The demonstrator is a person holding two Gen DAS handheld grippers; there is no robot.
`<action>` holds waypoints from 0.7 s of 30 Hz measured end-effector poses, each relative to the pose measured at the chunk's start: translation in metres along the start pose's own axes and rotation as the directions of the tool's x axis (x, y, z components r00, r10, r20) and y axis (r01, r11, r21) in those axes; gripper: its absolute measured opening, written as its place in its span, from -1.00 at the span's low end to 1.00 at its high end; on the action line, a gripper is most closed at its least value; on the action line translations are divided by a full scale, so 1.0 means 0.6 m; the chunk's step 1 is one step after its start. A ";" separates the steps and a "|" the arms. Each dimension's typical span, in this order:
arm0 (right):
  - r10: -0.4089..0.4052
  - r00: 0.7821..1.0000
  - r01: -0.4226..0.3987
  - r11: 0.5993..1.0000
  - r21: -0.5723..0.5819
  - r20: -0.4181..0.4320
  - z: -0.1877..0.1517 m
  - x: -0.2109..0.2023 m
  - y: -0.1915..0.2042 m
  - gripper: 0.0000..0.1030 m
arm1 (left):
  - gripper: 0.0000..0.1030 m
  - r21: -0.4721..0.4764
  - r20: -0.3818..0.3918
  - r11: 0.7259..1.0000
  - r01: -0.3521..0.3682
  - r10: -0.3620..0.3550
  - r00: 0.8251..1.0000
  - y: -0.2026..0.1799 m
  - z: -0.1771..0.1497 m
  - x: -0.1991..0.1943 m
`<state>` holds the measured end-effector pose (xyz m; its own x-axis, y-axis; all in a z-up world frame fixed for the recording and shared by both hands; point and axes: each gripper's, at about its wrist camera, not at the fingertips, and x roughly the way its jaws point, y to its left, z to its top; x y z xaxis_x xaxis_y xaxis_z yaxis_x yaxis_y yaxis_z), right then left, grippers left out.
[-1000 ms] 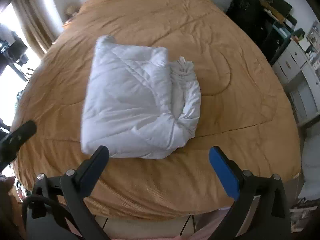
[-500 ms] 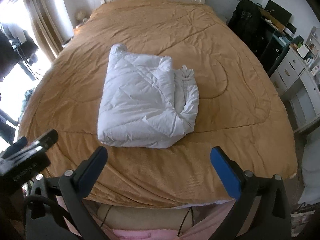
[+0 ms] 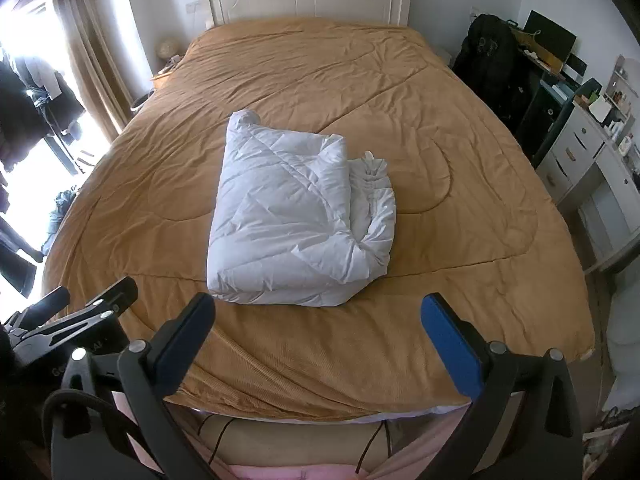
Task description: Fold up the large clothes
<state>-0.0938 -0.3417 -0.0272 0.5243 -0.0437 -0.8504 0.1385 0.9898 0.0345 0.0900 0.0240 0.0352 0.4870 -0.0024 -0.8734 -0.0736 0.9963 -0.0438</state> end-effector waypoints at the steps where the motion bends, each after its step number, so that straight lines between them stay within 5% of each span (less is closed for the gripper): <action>1: 0.002 1.000 -0.002 1.000 0.001 -0.001 0.000 0.000 0.000 0.98 | 0.99 0.001 0.001 1.000 -0.003 0.003 1.000 0.001 -0.001 -0.001; 21: 0.001 1.000 -0.001 1.000 0.006 0.006 0.001 -0.013 0.007 0.98 | 0.99 0.010 -0.009 1.000 -0.004 0.004 1.000 0.004 0.006 0.002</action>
<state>-0.0970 -0.3372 -0.0202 0.5291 -0.0430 -0.8475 0.1426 0.9890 0.0389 0.0935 0.0266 0.0354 0.4784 0.0010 -0.8781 -0.0672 0.9971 -0.0355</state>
